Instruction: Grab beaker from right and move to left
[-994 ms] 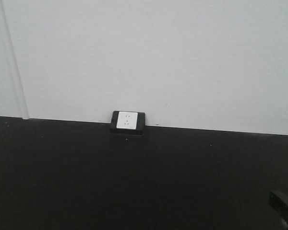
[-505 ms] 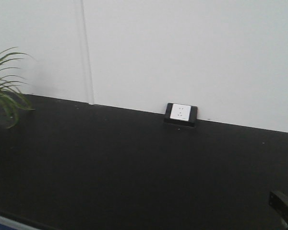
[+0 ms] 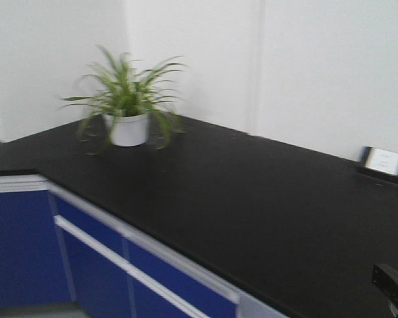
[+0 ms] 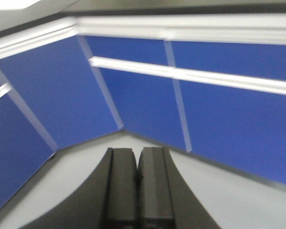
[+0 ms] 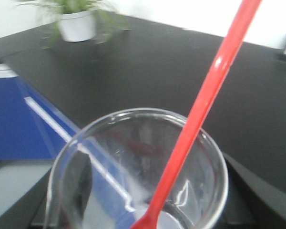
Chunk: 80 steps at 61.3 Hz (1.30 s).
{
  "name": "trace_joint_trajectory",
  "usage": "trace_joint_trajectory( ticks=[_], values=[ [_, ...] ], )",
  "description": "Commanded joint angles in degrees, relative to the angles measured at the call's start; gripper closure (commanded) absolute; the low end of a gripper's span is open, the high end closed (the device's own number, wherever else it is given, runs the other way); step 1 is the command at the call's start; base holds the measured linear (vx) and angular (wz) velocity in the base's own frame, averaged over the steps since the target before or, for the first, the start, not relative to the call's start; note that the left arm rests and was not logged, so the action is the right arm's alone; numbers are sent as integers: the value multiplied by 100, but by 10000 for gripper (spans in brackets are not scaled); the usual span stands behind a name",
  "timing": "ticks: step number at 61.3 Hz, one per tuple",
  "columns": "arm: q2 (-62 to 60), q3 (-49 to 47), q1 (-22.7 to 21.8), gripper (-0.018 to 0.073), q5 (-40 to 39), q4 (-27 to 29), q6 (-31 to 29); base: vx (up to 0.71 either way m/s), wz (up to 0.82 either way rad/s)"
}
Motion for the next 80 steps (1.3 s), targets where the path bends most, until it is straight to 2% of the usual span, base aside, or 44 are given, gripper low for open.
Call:
trace_joint_trajectory(
  ticks=[1,38,80],
  values=[
    [-25,-186,8,563,-313,-176,-10,-14,72],
    [-25,-186,8,563,-313,-176,-10,-8,75],
    [-25,-186,8,563,-313,-176,-10,10,65]
  ],
)
